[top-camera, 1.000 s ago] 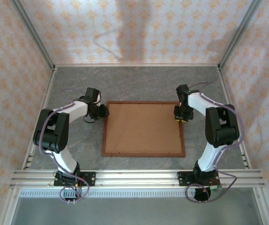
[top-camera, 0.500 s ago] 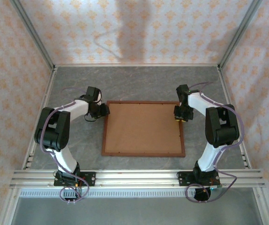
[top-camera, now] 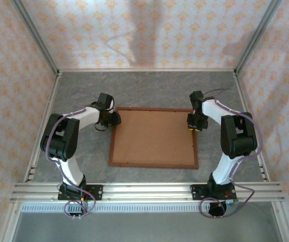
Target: Put the photo into the frame
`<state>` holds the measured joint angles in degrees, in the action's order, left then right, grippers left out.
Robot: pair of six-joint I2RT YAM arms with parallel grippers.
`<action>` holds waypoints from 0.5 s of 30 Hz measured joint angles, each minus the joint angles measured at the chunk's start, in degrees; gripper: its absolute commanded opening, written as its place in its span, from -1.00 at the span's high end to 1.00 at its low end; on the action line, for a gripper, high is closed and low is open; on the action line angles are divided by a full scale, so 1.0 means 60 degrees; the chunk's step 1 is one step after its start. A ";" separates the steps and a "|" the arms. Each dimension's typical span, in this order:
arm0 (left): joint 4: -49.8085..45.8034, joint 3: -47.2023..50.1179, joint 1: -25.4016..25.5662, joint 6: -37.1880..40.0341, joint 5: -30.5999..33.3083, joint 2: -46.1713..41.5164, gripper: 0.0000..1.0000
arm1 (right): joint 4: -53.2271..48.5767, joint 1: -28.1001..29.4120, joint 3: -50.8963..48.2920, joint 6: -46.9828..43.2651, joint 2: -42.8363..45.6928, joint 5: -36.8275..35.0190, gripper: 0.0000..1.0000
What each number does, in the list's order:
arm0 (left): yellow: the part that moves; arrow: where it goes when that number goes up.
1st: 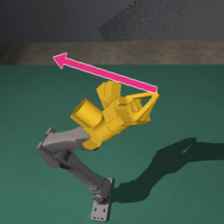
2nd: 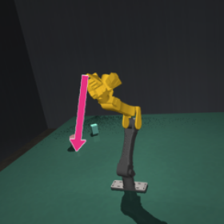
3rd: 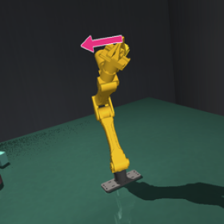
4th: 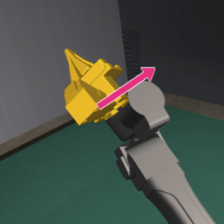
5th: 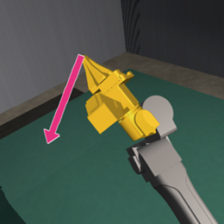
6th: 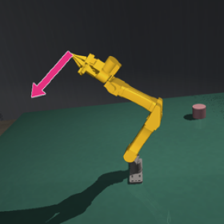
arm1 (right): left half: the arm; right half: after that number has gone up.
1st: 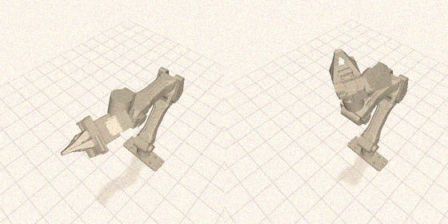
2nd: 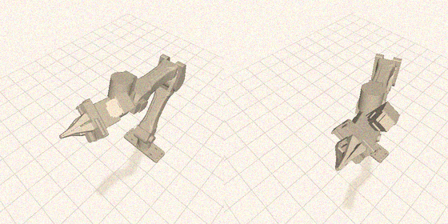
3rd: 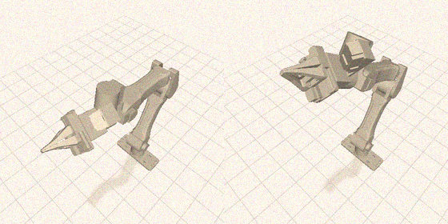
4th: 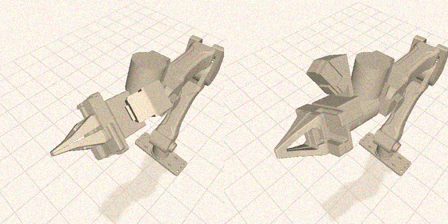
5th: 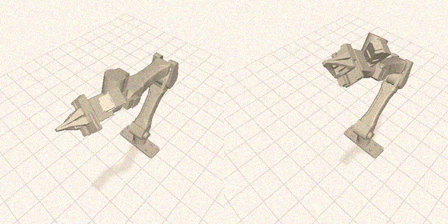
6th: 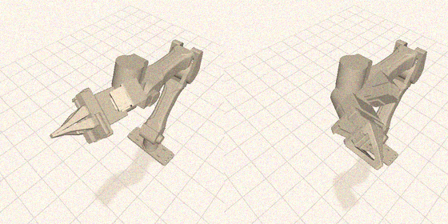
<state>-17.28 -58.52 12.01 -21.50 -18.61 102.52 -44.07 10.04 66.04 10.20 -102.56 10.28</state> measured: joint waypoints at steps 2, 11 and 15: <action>-0.0055 -0.0036 0.0029 0.0011 0.0102 0.0000 0.25 | 0.0000 0.0000 0.0000 -0.0004 0.0000 0.0000 0.57; -0.0277 -0.0044 0.0036 0.0011 0.0255 -0.0266 0.01 | 0.0000 0.0000 0.0000 0.0000 0.0000 0.0004 0.57; -0.0273 -0.0047 -0.0189 -0.0007 0.0248 -0.0459 0.03 | 0.0000 -0.0007 0.0000 -0.0004 0.0000 0.0007 0.58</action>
<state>-18.92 -58.81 10.87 -21.54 -17.12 99.77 -44.07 10.00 66.04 10.17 -102.56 10.33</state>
